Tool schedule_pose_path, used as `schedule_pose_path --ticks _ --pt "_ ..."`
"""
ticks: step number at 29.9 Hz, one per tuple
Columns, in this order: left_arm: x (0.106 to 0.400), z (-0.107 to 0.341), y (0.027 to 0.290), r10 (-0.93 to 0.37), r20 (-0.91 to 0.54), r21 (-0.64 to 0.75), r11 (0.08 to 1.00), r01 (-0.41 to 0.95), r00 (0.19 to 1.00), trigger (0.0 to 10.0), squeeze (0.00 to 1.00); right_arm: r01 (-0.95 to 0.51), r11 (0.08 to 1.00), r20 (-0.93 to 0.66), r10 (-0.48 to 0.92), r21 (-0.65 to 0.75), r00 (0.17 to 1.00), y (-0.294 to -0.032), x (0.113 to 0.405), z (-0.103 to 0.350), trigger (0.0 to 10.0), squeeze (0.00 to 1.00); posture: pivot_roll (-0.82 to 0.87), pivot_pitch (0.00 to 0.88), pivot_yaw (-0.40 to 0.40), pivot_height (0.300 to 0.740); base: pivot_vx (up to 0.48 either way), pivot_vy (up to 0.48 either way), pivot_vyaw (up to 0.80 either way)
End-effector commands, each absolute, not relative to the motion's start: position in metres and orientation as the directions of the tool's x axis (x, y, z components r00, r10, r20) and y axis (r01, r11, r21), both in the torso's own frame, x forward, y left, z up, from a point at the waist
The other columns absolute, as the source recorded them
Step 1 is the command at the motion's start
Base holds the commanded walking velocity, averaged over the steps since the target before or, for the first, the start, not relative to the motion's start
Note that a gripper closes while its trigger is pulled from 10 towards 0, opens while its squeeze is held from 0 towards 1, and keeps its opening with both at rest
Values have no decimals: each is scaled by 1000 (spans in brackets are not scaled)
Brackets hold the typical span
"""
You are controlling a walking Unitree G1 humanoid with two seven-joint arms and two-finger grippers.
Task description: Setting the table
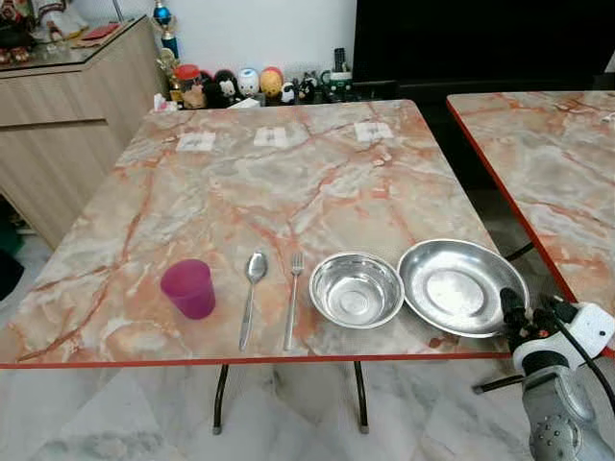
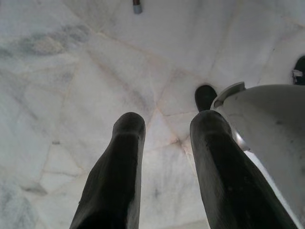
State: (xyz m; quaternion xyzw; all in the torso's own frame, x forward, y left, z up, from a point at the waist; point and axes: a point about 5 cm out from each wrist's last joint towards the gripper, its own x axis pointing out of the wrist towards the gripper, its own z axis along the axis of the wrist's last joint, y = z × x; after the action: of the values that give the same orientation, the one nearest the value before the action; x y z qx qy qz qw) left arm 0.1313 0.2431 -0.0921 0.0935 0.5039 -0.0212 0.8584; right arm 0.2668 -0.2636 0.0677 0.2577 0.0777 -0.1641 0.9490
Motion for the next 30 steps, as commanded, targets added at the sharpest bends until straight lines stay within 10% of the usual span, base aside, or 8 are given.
schedule_pose_path --ticks 1,3,5,10,11,17,20,30 --pt "132 -93 240 52 -875 144 977 157 482 10000 0 362 801 -253 -269 477 929 -263 268 65 10000 0 -151 0 51 740 0 0 0" --pt "141 -93 229 39 -870 136 977 163 492 10000 0 362 801 -252 -270 477 929 -262 269 65 10000 0 -149 0 51 740 0 0 0" --pt "148 -93 219 28 -865 129 977 169 501 10000 0 359 810 -262 -261 464 929 -260 271 63 0 0 -149 0 49 740 0 0 0" --pt "149 -93 219 29 -863 128 979 162 504 10000 0 349 817 -270 -246 459 931 -257 274 63 3137 0 -145 0 45 740 0 0 0" --pt "149 -93 219 31 -863 128 979 159 504 10000 0 343 819 -274 -237 460 932 -256 275 63 10000 0 -143 0 44 740 0 0 0" --pt "147 -92 223 37 -863 128 981 147 503 10000 0 350 826 -303 -230 441 925 -252 277 58 10000 0 -137 0 43 740 0 0 0" --pt "146 -92 223 37 -864 128 981 148 502 10000 0 362 835 -330 -233 415 915 -252 276 54 0 0 -140 0 43 740 0 0 0" --pt "143 -92 231 43 -866 133 980 146 498 10000 0 356 839 -321 -232 412 918 -251 278 55 0 0 -138 0 39 740 0 0 0"
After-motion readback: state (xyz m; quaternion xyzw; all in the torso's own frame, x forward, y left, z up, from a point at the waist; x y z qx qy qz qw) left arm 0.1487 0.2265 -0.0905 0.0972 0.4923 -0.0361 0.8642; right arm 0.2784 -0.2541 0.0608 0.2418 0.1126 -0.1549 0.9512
